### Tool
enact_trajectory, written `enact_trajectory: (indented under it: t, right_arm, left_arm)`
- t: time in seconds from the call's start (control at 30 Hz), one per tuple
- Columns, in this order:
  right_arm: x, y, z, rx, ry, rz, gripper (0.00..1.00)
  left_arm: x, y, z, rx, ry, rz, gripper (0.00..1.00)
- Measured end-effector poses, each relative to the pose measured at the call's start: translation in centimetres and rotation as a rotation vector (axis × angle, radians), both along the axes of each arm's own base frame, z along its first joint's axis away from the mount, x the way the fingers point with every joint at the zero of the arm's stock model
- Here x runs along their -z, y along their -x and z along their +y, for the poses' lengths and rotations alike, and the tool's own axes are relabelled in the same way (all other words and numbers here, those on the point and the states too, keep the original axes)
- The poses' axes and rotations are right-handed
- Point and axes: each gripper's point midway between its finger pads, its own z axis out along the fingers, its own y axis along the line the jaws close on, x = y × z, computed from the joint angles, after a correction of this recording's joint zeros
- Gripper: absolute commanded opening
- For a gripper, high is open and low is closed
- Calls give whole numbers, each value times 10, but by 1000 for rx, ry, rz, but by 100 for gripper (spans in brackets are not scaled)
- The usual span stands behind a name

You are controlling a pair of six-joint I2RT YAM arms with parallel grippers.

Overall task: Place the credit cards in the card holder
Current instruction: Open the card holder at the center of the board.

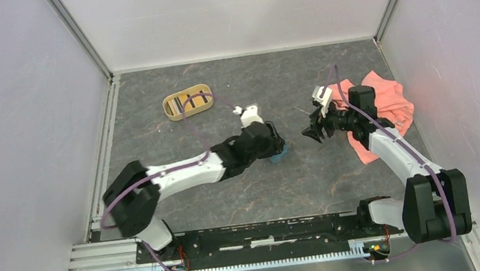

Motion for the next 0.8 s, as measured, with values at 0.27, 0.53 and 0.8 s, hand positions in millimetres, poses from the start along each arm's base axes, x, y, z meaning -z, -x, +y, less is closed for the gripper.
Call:
enact_trajectory:
  t: [0.27,0.53,0.8]
  right_arm:
    - [1,-7,-18,60,-4,8,70]
    - [1,-6,-20,62,-17,18,70]
    - [5,-7,-22,72,-20,34,71]
  left_arm:
    - [51,-24,-47,-86,-285,96,54]
    - [82,-28,-43,-110,-474,150,63]
    - [83,-31,-43,-119,-553,163,64]
